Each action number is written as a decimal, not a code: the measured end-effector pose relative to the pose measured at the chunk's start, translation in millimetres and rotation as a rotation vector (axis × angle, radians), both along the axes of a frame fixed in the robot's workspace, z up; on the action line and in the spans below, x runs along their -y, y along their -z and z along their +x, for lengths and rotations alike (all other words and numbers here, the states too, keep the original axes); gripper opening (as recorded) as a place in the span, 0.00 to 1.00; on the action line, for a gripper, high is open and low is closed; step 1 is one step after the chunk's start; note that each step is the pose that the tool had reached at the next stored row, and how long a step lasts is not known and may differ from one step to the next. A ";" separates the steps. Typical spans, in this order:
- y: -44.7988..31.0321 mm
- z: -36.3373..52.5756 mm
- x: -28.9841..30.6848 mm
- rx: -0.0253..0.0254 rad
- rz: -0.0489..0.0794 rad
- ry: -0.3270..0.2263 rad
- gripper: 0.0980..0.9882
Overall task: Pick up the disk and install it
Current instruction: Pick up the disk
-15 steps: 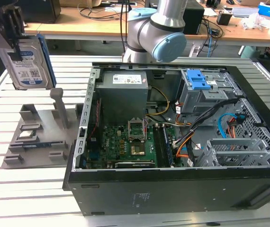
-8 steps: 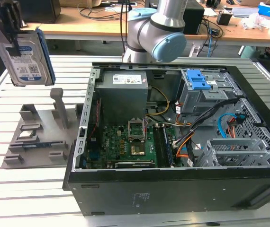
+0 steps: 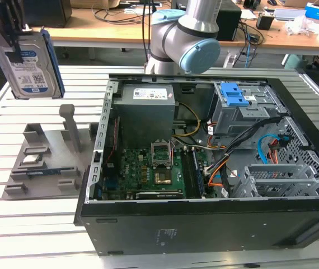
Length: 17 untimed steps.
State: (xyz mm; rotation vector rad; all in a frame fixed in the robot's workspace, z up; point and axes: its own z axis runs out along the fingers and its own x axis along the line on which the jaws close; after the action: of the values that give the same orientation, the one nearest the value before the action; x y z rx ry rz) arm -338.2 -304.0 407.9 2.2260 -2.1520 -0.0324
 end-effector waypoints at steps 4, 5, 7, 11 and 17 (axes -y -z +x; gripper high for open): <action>-3.3 0.0 -0.1 0.0000 0.000 0.000 0.30; -3.8 0.0 -0.1 0.0000 0.000 0.000 0.30; -6.1 0.0 -0.4 -0.0001 0.000 0.000 0.30; -10.7 0.0 -1.2 0.0000 0.000 0.000 0.30; -17.7 0.0 -2.3 0.0000 0.000 0.000 0.30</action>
State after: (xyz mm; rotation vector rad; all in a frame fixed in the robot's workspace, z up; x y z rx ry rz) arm -338.2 -301.7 425.7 2.2260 -2.1520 -0.0325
